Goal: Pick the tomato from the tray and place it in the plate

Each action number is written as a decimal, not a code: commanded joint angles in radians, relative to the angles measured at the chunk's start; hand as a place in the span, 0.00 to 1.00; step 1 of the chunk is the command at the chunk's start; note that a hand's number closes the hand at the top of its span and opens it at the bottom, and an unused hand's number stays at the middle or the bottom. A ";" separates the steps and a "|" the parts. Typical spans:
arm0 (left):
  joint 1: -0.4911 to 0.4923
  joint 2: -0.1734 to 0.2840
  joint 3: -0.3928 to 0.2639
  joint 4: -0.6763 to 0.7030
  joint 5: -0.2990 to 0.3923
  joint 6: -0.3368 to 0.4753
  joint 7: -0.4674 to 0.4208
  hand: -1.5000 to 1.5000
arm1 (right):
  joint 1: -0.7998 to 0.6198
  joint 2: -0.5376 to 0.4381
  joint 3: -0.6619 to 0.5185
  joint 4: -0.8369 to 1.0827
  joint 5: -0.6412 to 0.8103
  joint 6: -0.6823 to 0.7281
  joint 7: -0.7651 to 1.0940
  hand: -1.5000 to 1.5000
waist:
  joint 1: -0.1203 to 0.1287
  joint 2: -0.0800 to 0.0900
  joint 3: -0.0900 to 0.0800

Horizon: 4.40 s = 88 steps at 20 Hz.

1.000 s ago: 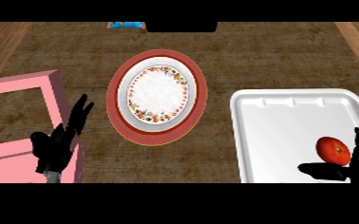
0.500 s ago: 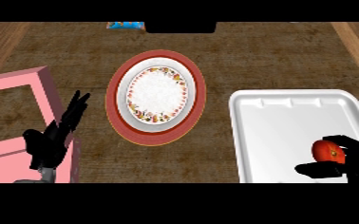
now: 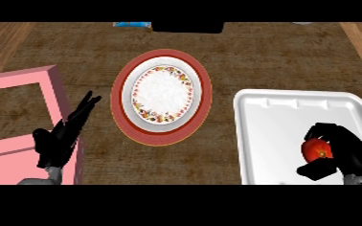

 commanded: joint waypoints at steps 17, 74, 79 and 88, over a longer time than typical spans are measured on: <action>-0.025 -0.009 0.086 0.066 -0.023 -0.026 -0.112 0.50 | -0.166 -0.067 0.000 -0.235 0.044 0.060 -0.473 1.00 | -0.034 0.000 0.006; -0.051 -0.085 0.146 0.089 -0.126 -0.092 -0.123 0.50 | -0.929 0.538 0.251 0.623 -0.444 -0.695 -0.384 0.00 | 0.001 0.009 0.008; -0.075 -0.081 0.158 0.034 -0.097 -0.100 -0.026 0.50 | -0.768 0.459 0.100 0.485 -0.601 -0.506 -0.564 0.00 | -0.028 0.003 0.008; -0.004 -0.045 0.202 0.019 -0.080 -0.144 -0.075 0.50 | -0.550 0.235 -0.037 0.472 -0.730 -0.135 -0.850 0.00 | -0.030 0.001 0.007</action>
